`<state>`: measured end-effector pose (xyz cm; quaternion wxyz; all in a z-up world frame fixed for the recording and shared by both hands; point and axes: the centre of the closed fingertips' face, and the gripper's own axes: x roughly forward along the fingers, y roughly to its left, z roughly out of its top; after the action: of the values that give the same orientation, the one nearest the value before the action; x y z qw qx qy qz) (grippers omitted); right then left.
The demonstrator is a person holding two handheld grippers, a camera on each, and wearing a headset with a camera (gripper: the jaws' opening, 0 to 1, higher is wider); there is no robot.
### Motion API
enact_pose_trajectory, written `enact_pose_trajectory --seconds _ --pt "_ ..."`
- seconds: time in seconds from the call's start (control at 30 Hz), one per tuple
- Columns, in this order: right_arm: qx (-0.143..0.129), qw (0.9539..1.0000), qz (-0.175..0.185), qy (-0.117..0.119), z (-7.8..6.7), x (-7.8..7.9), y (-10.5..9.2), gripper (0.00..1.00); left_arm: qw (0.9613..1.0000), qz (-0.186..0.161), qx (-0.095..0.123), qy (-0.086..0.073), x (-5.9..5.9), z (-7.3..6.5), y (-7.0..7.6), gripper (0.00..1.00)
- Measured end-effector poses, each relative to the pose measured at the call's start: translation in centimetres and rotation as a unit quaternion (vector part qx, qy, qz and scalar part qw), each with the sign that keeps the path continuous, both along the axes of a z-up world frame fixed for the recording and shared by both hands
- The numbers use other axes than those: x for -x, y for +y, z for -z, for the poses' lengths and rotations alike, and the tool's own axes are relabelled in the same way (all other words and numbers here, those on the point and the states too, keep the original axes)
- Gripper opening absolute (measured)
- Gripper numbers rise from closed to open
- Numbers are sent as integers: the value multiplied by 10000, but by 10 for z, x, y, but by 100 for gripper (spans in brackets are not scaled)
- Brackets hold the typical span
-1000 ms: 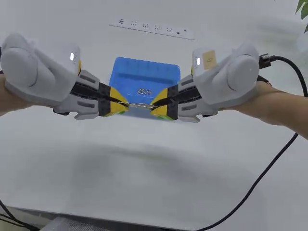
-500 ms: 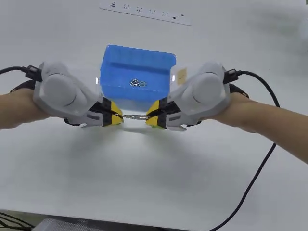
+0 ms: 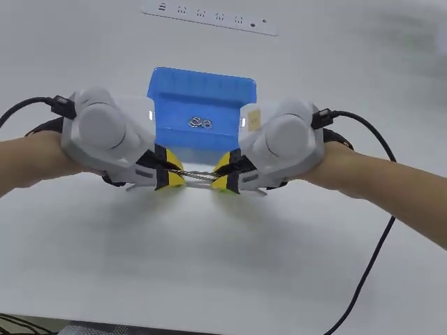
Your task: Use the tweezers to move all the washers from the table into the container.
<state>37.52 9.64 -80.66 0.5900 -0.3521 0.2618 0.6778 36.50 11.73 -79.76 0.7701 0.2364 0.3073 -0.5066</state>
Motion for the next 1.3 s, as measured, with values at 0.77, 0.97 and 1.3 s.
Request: enact_pose_trajectory --seconds 0.77,0.97,1.3 --pt "-1114 9820 1524 90 -53 -10 -28 29 9914 -1004 413 -734 15 -48 33 35" --pt "-1874 9542 2233 677 -83 0 -48 41 9769 -1565 949 -1105 27 -87 42 65" --pt "-1989 9559 2160 2 -113 24 -78 73 9636 -1890 1670 -891 61 -114 36 100"
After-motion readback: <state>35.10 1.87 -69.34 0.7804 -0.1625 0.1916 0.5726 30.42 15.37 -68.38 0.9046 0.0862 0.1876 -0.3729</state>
